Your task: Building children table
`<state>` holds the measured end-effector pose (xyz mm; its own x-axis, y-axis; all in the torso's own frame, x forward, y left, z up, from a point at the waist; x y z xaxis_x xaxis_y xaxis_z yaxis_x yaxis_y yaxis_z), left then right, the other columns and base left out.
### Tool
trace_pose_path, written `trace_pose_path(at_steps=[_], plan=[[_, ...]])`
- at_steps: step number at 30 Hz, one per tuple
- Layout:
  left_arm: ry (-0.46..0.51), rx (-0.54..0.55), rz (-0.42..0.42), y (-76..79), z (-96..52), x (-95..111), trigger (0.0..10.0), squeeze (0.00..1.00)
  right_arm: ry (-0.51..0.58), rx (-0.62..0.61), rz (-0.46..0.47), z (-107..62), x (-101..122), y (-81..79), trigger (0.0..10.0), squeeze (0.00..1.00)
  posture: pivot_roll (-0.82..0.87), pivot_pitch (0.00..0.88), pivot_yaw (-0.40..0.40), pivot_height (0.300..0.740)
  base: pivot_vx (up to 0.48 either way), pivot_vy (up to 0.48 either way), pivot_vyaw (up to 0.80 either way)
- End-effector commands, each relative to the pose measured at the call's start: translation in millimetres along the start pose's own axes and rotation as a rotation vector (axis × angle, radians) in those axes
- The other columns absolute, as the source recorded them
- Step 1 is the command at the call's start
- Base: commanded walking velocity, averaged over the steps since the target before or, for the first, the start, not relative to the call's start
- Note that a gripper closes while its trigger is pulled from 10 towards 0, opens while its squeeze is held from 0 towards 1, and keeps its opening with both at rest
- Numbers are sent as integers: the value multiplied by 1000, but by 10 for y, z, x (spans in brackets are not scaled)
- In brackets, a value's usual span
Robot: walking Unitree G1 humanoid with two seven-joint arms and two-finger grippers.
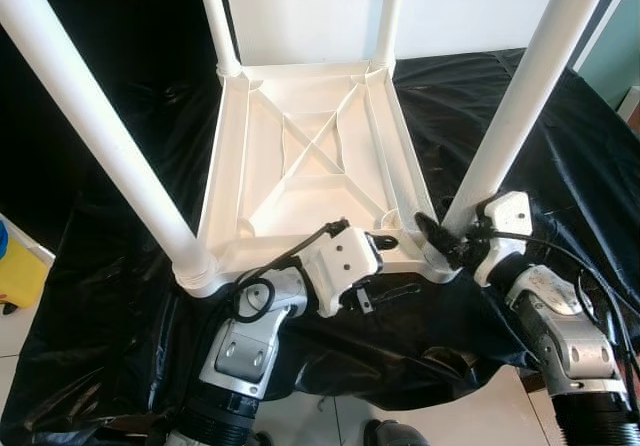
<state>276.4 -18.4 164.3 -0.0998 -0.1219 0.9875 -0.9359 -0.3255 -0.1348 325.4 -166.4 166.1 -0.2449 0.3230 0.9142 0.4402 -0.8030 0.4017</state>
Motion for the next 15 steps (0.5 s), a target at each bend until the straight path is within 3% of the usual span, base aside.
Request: trace_pose_path(at_steps=[1, 7, 8, 15], plan=[[39, 162, -5, -156, -2, 34, 10000, 0, -20, 44, 20, -1, -78, -99, 0, 0, -165, 112, 50, 740, 0, 0, 0], [39, 157, -5, -153, 2, 36, 10000, 0, -28, 46, 25, -24, -109, -93, 0, 0, -167, 115, 52, 740, 0, 0, 0], [39, 156, -5, -153, 4, 36, 10000, 0, -34, 42, 27, -29, -119, -90, 10000, 0, -168, 117, 54, 740, 0, 0, 0], [36, 154, -6, -144, 1, 29, 10000, 0, -23, -29, 46, -6, -81, -92, 10000, 0, -168, 120, 52, 740, 0, 0, 0]])
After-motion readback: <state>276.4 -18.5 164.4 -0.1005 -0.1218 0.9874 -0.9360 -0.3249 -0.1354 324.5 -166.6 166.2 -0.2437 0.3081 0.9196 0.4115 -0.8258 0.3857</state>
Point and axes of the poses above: a point about 5 cm out from each wrist's last joint towards the gripper, its own z axis pointing out of the wrist towards the gripper, its own x axis along the axis of the wrist's last joint, y = z × x, the point moved 5 cm from there along z, pointing out of the wrist towards the gripper, and after that the axes turned 13 degrees about -z, right-handed, at the moved point
